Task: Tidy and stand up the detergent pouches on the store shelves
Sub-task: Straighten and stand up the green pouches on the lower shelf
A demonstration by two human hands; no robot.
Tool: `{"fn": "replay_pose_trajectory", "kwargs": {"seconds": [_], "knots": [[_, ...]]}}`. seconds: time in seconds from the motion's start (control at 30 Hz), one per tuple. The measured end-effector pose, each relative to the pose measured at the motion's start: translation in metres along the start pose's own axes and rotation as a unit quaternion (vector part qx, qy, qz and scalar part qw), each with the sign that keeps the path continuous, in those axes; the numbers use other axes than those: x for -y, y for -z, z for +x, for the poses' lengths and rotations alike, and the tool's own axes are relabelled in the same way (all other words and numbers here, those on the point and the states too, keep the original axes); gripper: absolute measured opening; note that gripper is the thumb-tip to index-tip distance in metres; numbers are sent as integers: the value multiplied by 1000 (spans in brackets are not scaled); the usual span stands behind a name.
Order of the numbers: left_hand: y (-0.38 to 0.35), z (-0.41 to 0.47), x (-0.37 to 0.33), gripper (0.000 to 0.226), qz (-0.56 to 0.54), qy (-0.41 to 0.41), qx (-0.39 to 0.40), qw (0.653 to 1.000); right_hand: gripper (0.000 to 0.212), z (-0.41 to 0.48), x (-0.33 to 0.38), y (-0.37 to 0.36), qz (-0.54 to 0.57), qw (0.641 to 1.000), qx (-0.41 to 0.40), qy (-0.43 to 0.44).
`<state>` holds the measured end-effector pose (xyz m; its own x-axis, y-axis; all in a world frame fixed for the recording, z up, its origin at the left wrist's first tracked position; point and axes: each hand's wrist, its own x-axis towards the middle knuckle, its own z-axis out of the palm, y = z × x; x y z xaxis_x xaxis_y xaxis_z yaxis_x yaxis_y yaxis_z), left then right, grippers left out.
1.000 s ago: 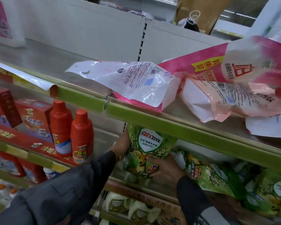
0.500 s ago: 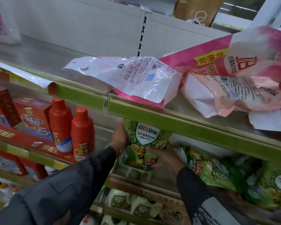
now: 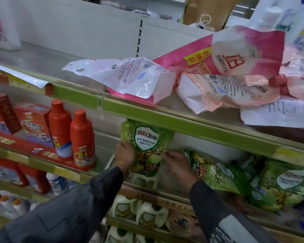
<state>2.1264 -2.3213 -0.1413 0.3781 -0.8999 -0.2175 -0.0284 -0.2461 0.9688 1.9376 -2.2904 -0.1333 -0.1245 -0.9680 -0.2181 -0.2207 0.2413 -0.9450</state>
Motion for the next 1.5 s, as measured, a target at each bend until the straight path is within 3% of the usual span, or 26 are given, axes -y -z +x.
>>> {"fn": "replay_pose_trajectory", "kwargs": {"seconds": [0.13, 0.23, 0.33, 0.43, 0.57, 0.77, 0.97, 1.1, 1.2, 1.33, 1.4, 1.5], "knots": [[-20, -18, 7, 34, 6, -24, 25, 999, 13, -5, -14, 23, 51, 998, -7, -41], [-30, -46, -3, 15, 54, -15, 49, 997, 9, -5, -36, 41, 88, 992, -25, -89], [-48, -60, 6, 34, 78, 30, 86, 993, 7, -5, -59, 61, 125, 982, -61, -126], [-63, -92, -4, 22, 98, -3, 112, 989, 8, -9, -78, 89, 182, 962, -119, -166], [-83, -112, -3, 31, 123, -17, 173, 977, 38, -5, -107, 129, 298, 918, -149, -217], [-112, -128, -6, 11, 165, -76, 190, 965, 55, 9, -113, 161, 420, 863, -158, -230], [-124, -126, -4, 35, 197, -79, 209, 955, 48, 24, -116, 169, 344, 898, -136, -238], [-128, -124, -3, 53, 199, -49, 227, 952, 10, 42, -110, 175, 326, 920, -135, -168], [-134, -126, -9, 51, 195, -66, 254, 945, 5, 50, -109, 171, 311, 928, -139, -151], [-141, -120, -22, 48, 246, -155, 254, 923, 8, 40, -96, 166, 369, 907, -143, -141], [-143, -114, -27, 51, 264, -182, 259, 911, 25, 40, -97, 166, 399, 892, -163, -135], [-147, -104, -32, 73, 249, -171, 295, 906, 34, 36, -92, 169, 387, 904, -149, -105]]}}
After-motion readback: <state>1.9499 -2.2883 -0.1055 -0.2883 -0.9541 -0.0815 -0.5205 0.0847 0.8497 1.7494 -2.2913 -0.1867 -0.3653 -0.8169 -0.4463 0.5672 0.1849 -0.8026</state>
